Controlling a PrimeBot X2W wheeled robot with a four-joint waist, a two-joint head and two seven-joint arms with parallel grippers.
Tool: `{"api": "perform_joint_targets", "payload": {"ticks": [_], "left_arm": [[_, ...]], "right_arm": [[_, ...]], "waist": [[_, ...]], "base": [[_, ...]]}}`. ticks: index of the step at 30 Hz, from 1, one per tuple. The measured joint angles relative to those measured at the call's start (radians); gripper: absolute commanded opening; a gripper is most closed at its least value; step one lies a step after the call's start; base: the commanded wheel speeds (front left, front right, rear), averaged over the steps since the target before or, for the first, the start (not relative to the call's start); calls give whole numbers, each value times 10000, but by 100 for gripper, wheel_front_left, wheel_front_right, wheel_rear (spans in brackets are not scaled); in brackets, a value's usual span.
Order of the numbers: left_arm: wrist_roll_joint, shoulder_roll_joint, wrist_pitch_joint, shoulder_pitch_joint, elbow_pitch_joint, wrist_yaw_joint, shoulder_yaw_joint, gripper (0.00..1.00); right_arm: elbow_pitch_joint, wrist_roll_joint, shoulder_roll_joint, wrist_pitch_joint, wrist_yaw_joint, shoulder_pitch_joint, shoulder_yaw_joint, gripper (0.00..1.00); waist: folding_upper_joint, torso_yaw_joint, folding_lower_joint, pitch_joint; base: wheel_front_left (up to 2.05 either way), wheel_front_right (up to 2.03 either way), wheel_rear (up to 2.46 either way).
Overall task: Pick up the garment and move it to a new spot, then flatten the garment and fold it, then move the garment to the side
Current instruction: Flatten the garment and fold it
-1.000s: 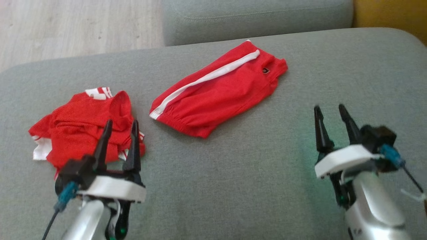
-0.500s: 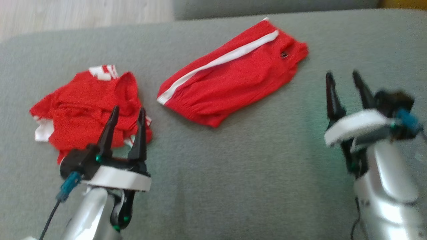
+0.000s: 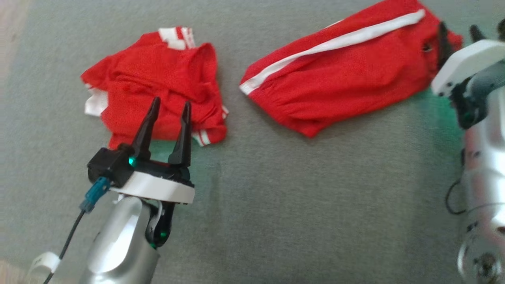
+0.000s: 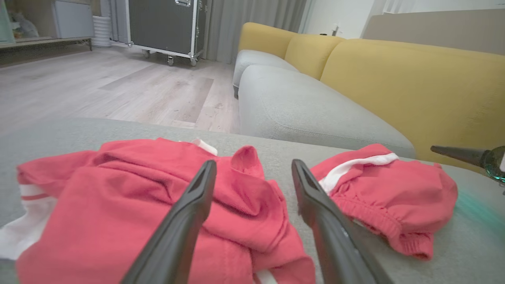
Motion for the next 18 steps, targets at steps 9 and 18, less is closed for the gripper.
{"api": "perform_joint_targets", "payload": {"ticks": [9,18], "left_arm": [[0,-209,0,-250,61,-13,-293,100],[-19,-228,0,-410,52,-86,-539,100]], "right_arm": [[1814,-1820,-692,362,0,-1214,-1407,100],[2656,-3097,-734,451,0,-1879,-2011,0]], "waist": [[0,866,-1,633],[0,961,-3,843]], "base": [[0,0,0],[0,0,0]]}}
